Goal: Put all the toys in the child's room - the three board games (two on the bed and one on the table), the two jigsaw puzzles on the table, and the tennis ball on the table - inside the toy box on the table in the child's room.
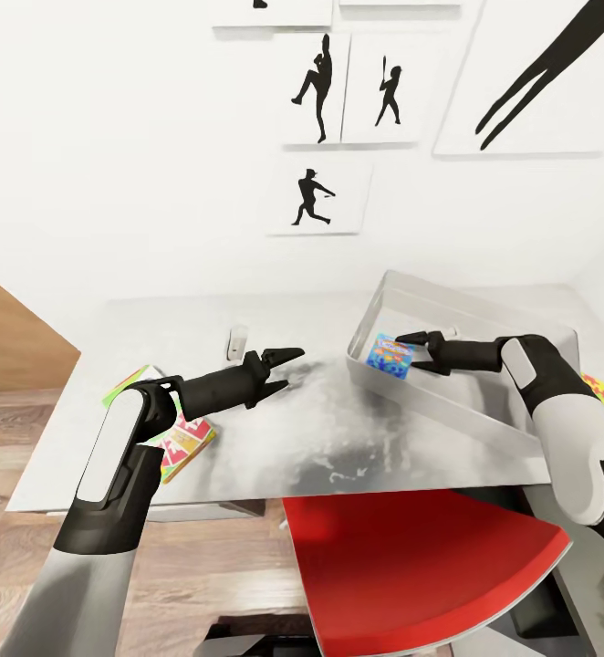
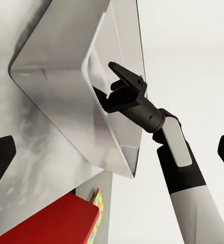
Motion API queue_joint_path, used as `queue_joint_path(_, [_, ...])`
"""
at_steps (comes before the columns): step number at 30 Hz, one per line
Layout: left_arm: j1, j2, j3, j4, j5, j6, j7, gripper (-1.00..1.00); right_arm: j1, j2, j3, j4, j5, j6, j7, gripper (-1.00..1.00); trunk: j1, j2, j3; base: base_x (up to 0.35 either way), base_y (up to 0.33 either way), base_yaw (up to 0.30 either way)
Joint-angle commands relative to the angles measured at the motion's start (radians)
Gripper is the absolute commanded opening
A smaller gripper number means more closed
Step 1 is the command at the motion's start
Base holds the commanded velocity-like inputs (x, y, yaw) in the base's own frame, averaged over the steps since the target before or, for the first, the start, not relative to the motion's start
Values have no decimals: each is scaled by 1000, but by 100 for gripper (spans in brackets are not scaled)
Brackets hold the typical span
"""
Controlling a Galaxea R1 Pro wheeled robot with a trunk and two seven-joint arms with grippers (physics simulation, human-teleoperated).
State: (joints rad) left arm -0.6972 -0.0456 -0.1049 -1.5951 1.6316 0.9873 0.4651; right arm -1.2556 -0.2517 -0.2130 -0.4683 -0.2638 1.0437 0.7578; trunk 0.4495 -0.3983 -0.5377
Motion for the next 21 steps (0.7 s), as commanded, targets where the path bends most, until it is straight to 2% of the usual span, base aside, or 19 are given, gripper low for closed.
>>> queue_joint_path(1, [-1, 0, 1, -1, 10, 2, 10, 100, -1, 0, -4, 0, 8, 4, 6, 100, 1, -2, -1, 0, 0, 0])
queue_joint_path(12, [-1, 0, 1, -1, 10, 2, 10, 100, -3, -3, -5, -5, 8, 4, 4, 100, 1, -2, -1, 0, 0, 0])
queue_joint_path(21, [-1, 0, 1, 0, 10, 1, 10, 100, -1, -12, -6, -79, 9, 4, -4, 100, 1, -2, -1, 0, 0, 0])
